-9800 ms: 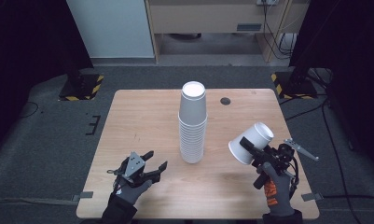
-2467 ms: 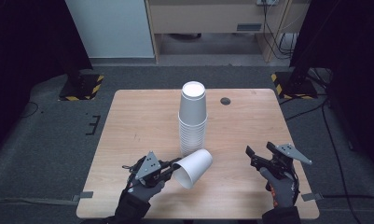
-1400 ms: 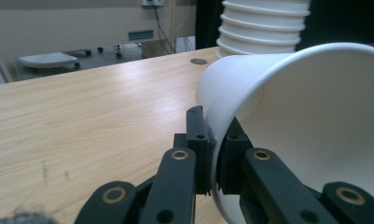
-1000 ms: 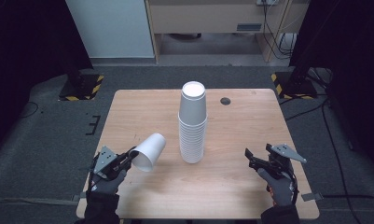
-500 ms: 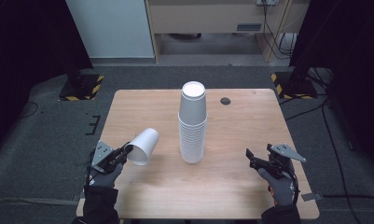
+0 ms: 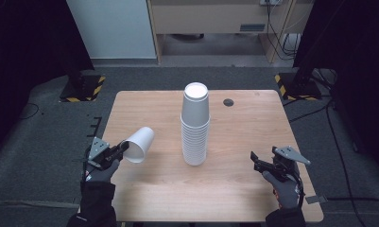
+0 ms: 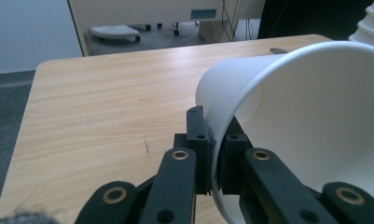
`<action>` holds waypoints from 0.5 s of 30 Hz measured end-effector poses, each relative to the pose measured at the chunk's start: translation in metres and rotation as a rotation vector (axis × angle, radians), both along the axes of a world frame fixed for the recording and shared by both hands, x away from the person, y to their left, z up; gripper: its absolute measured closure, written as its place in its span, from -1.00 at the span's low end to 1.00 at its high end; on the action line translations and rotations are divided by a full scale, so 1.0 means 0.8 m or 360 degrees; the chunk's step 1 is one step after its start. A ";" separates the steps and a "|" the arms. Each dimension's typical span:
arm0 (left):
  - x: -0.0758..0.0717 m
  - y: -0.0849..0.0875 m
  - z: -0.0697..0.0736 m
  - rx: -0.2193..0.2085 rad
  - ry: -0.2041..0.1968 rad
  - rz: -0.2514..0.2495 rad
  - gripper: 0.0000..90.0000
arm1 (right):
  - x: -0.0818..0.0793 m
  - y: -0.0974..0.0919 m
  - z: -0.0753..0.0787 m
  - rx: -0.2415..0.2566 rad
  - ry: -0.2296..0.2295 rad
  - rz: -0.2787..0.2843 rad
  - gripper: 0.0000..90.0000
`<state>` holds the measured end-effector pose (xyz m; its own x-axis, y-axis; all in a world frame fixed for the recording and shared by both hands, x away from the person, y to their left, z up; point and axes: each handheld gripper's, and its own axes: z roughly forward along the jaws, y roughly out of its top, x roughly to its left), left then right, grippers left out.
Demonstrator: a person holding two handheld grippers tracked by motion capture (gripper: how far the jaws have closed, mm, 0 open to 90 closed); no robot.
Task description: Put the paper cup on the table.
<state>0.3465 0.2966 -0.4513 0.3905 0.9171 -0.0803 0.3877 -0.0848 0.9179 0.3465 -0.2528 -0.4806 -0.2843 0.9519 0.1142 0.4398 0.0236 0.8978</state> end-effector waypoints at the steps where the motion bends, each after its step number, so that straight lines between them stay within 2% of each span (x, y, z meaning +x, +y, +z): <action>1: 0.001 0.002 0.001 0.0005 0.0016 0.0007 0.89 | 0.000 0.000 0.000 0.0000 0.0005 -0.0002 -0.77; 5: 0.005 0.007 0.007 0.0029 0.0063 0.0018 0.89 | 0.001 -0.004 -0.001 -0.0015 0.0011 -0.0013 -0.77; 8: 0.009 0.010 0.013 0.0087 0.0108 0.0027 0.89 | 0.000 -0.005 -0.001 -0.0018 0.0013 -0.0021 -0.77; 15: 0.016 0.013 0.026 0.0162 0.0195 0.0049 0.89 | 0.001 -0.003 -0.001 -0.0028 0.0016 -0.0018 -0.77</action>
<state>0.3596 0.3068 -0.4304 0.3553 0.9342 -0.0312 0.4998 -0.1616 0.8510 0.3470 -0.2555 -0.4814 -0.2724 0.9570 0.1002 0.4492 0.0344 0.8928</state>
